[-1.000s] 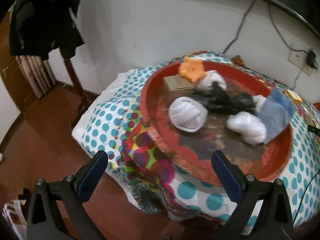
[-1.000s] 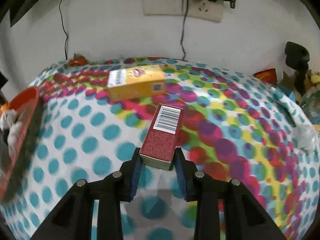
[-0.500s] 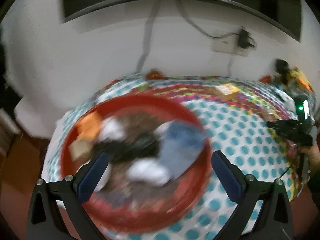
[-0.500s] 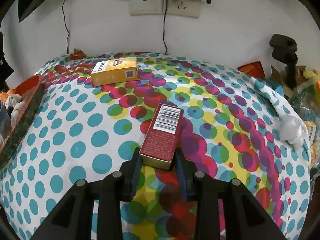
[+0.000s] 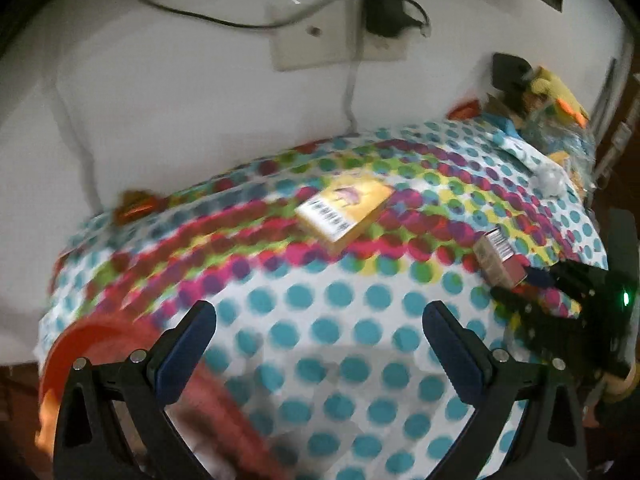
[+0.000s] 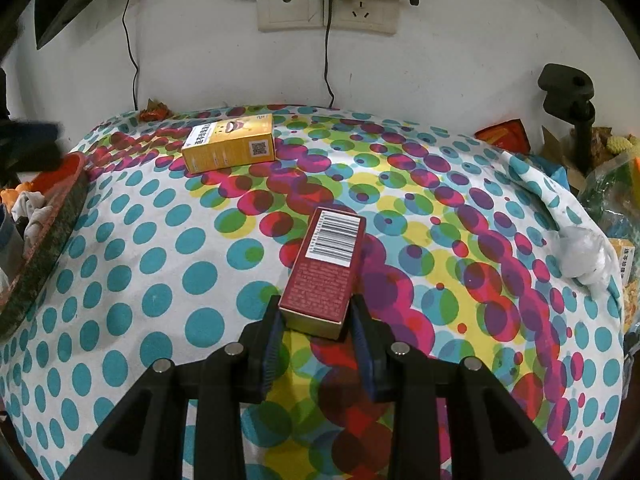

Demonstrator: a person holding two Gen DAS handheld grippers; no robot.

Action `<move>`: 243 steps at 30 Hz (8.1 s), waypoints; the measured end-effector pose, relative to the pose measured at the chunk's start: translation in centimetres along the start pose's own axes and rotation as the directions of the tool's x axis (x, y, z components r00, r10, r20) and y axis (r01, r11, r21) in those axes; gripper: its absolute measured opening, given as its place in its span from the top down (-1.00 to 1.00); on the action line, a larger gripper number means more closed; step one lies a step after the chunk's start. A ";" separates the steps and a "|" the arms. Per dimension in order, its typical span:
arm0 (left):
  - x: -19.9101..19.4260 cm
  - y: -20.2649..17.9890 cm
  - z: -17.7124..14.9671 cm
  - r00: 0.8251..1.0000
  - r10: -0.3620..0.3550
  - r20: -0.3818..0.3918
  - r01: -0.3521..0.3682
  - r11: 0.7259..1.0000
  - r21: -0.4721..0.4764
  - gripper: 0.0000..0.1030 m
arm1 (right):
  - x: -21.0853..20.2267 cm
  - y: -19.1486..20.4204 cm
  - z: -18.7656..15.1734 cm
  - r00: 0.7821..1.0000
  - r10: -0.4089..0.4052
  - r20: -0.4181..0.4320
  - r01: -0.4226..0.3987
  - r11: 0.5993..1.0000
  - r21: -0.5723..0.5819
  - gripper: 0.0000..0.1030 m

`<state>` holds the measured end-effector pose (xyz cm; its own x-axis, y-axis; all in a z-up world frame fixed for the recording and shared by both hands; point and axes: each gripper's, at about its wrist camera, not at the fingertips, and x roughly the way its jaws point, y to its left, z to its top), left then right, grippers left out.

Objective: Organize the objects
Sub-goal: 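Reach the left gripper to the yellow medicine box and grasp it, then carry the yellow box in the left gripper over the red tray, then lower the yellow box into the tray and open the left gripper, then carry the red box in the right gripper over the tray and release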

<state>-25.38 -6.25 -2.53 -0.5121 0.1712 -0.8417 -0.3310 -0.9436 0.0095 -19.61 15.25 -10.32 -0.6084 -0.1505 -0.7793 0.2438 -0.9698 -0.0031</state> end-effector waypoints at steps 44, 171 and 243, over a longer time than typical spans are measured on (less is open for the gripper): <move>12.5 -4.5 7.1 0.983 -0.032 -0.178 0.055 0.991 0.122 -0.15 | 0.1 0.0 0.0 1.000 0.010 -0.001 -0.010 1.000 0.009 0.35; -9.8 13.0 -18.3 0.928 0.355 -0.117 -0.370 0.834 -0.409 -0.71 | 0.1 0.8 0.2 0.999 -0.035 0.002 0.035 0.999 -0.012 0.36; -16.1 16.8 -29.1 0.907 0.391 -0.153 -0.402 0.704 -0.585 -0.84 | -4.3 32.6 7.1 0.977 0.210 -0.034 -0.208 0.908 -0.364 -0.09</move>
<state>0.38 -33.09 -4.49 -0.4729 -0.2573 -0.8427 0.4363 -0.8993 0.0298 -14.39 -17.12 -2.58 -0.5174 -0.3444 -0.7834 0.6229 -0.7793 -0.0688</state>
